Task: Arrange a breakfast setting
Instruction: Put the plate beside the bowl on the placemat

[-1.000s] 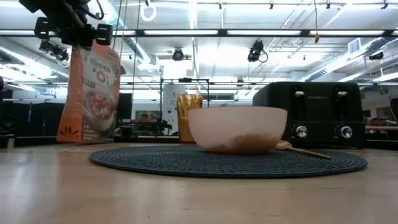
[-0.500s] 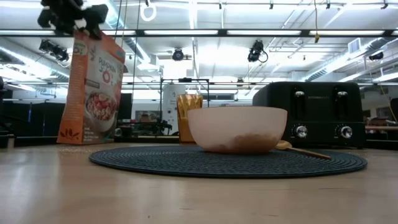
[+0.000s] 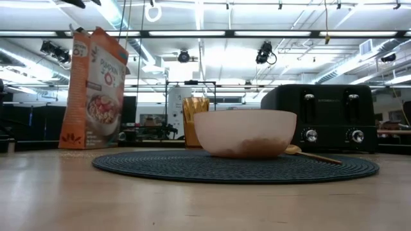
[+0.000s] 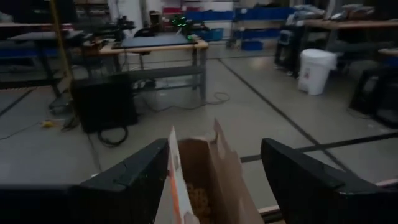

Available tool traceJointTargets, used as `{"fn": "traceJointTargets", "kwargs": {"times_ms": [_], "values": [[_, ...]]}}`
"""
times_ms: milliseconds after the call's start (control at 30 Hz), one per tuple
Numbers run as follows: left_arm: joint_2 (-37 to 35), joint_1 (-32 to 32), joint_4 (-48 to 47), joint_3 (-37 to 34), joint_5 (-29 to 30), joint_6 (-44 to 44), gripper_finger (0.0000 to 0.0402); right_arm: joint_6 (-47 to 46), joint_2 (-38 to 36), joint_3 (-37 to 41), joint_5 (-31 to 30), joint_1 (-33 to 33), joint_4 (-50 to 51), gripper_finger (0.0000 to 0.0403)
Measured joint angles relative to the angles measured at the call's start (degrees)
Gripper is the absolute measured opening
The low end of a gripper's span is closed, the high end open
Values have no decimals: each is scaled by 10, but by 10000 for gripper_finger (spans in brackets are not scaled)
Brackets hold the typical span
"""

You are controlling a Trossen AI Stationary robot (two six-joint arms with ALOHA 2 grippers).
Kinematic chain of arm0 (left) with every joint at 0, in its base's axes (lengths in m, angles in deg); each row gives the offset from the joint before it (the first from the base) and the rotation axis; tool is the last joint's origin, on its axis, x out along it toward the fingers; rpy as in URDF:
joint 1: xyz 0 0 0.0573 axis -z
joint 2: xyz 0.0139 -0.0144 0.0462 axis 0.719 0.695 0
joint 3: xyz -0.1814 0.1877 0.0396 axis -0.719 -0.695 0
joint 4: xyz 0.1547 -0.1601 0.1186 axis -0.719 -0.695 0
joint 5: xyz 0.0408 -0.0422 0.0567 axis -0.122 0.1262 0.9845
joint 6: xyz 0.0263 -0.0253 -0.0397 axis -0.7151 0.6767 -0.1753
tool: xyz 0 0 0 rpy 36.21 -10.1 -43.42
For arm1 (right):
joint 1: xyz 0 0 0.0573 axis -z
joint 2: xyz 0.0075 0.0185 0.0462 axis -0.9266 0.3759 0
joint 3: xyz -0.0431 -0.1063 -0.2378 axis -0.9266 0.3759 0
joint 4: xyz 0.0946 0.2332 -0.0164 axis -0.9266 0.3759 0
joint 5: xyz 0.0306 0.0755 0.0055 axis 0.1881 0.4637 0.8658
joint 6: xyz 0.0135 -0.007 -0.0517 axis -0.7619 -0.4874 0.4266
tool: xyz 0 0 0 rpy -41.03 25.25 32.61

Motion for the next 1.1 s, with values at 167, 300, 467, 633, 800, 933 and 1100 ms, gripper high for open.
{"fn": "traceJointTargets", "kwargs": {"times_ms": [167,300,467,633,800,933,1100], "values": [[0,0,55,34,-124,-48,263,-1,0,0,-1,3,0,190],[0,0,131,52,-304,-73,263,-6,0,0,-2,12,0,190],[4,0,148,57,-403,-82,263,-25,0,0,-2,28,0,190],[14,13,124,57,-509,-91,263,-30,0,0,-2,41,0,190],[37,97,48,56,-638,-72,263,-30,0,0,1,48,0,190],[83,209,-29,56,-587,-25,263,-27,0,0,2,50,0,190],[166,377,-52,55,-510,41,263,-27,0,0,2,51,0,190]]}}
